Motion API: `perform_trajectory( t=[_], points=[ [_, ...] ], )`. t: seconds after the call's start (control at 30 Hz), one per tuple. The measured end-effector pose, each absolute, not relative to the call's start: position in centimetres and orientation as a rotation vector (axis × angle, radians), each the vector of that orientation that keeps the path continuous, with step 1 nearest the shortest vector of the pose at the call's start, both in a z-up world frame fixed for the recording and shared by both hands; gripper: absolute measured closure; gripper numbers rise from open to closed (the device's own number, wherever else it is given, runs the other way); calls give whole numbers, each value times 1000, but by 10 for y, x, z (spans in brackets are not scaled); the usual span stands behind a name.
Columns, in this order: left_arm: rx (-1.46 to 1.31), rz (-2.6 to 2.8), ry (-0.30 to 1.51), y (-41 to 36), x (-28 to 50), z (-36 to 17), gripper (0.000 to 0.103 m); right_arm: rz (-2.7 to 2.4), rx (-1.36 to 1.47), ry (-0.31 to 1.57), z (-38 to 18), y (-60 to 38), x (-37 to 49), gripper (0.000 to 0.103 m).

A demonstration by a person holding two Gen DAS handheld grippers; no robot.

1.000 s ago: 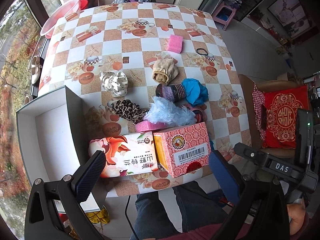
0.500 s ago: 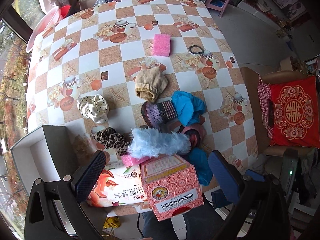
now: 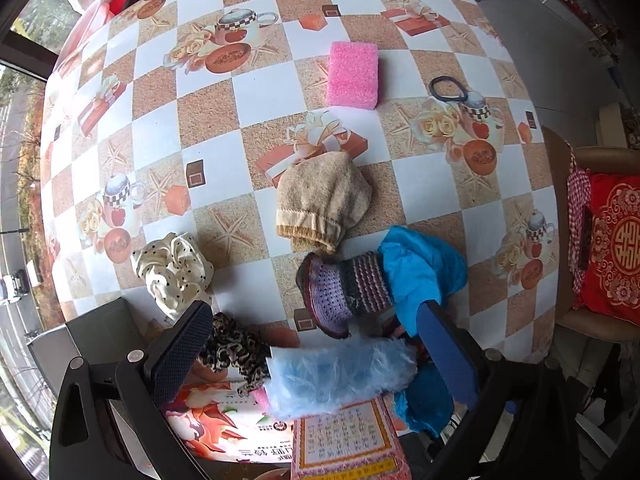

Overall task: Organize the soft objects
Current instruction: 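Grasp the beige knit glove with the left tool while the right tool grasps the blue glove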

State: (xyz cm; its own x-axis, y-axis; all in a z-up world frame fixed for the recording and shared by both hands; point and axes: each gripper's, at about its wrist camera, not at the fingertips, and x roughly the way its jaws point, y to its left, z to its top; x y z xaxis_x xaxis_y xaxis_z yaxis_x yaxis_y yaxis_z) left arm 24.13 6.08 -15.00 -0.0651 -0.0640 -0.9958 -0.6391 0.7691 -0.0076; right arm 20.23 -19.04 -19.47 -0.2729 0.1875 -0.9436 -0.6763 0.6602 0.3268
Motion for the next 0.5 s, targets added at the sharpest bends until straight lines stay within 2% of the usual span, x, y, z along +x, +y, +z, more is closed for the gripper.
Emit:
perform_trajectory(
  t=[0.27, 0.3, 0.33, 0.43, 0.47, 0.5],
  points=[
    [-499, 551, 1693, 79, 267, -213, 10, 968, -423, 1617, -216, -171, 198, 2],
    [-500, 551, 1708, 81, 268, -219, 10, 980, -424, 1612, -218, -169, 199, 9],
    [-498, 552, 1722, 82, 269, -226, 10, 993, -422, 1615, -221, -167, 200, 12],
    [-471, 553, 1747, 82, 272, -241, 11, 1008, -429, 1632, -229, -161, 208, 16],
    [-465, 551, 1750, 82, 272, -244, 13, 1017, -430, 1632, -230, -159, 208, 26],
    [-460, 549, 1752, 82, 273, -247, 17, 1029, -423, 1640, -233, -158, 211, 41]
  ],
)
